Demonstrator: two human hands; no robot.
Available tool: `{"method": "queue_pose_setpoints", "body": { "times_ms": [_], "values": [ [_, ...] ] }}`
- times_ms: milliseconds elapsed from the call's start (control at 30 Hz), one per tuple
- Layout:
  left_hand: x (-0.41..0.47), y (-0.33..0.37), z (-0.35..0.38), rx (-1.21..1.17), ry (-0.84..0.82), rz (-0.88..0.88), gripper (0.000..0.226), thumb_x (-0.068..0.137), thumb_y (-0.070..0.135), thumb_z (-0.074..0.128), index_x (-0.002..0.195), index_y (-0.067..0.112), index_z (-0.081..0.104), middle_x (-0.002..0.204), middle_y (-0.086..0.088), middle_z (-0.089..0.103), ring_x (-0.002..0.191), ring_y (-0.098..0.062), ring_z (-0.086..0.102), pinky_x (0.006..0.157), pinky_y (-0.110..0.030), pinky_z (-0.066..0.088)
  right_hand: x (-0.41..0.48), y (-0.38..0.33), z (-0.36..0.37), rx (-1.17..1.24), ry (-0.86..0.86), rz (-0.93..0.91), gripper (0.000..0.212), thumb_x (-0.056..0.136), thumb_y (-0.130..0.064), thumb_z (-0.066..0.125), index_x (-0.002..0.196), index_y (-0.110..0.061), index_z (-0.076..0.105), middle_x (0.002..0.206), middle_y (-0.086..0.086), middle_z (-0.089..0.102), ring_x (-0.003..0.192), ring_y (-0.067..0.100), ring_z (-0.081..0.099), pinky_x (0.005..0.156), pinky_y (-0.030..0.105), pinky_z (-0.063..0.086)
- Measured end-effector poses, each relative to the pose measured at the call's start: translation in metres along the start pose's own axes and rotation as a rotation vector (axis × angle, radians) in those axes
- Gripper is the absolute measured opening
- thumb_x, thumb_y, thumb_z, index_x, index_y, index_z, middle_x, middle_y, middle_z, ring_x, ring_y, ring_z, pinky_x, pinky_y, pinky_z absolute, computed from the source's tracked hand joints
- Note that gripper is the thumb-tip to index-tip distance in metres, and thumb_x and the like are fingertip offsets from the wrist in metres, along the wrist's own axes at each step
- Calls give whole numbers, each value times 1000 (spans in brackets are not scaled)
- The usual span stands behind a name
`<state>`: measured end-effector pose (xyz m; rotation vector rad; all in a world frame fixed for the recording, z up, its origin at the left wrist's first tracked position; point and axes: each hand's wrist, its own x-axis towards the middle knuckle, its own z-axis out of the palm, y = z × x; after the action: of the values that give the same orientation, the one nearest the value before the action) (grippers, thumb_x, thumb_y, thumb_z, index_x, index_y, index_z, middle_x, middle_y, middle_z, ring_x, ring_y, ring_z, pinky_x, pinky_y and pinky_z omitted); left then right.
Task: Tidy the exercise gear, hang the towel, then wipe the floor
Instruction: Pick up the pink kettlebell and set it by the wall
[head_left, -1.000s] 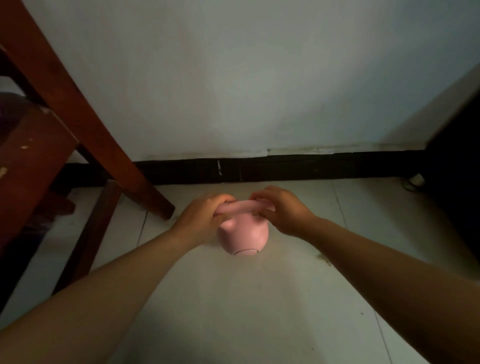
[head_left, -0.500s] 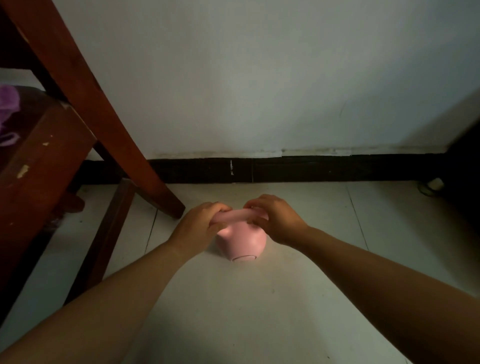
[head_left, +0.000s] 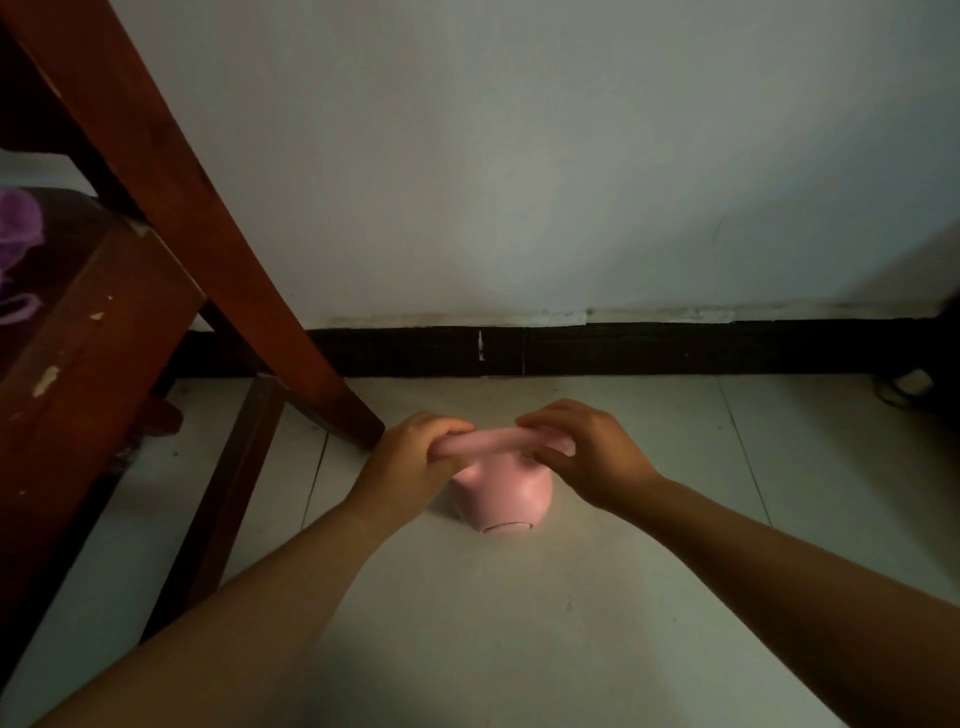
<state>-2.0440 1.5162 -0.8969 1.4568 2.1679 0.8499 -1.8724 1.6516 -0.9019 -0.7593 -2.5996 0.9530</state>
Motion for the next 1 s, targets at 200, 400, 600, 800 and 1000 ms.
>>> {"method": "queue_pose_setpoints", "body": {
  "times_ms": [200, 400, 600, 800, 1000],
  "values": [
    [-3, -1, 8, -65, 59, -61, 33, 81, 12, 69, 113, 14, 63, 105, 7, 58, 97, -8, 55, 75, -3, 36, -3, 6, -1, 44, 25, 85, 34, 84, -25, 67, 117, -20, 62, 113, -1, 61, 97, 12, 55, 84, 27, 48],
    [7, -6, 6, -31, 11, -46, 32, 83, 11, 67, 114, 16, 62, 105, 8, 58, 96, -7, 54, 75, -4, 37, 6, 4, 0, 13, -10, 49, 29, 88, -25, 61, 116, -19, 62, 111, 0, 60, 95, 13, 52, 80, 25, 43],
    [39, -15, -3, 11, 6, -74, 37, 83, 14, 67, 119, 15, 60, 114, 2, 62, 104, -13, 57, 83, -17, 39, 35, 9, 1, -3, 15, 47, 31, 91, -27, 58, 120, -16, 59, 115, 3, 59, 99, 15, 52, 78, 21, 33],
    [67, -29, -14, 34, 17, -26, 35, 80, 10, 70, 114, 12, 64, 111, -5, 64, 102, -17, 59, 86, -22, 41, 62, 11, 8, 15, 54, 67, 29, 91, -27, 57, 118, -18, 60, 113, 1, 58, 99, 13, 52, 82, 22, 39],
    [87, -37, -24, 69, 24, 4, 34, 84, 7, 64, 118, 11, 61, 116, -6, 61, 106, -17, 57, 87, -21, 38, 85, 9, 16, 31, 118, 84, 30, 92, -23, 54, 121, -16, 59, 116, 4, 58, 103, 17, 52, 81, 21, 37]
  ]
}}
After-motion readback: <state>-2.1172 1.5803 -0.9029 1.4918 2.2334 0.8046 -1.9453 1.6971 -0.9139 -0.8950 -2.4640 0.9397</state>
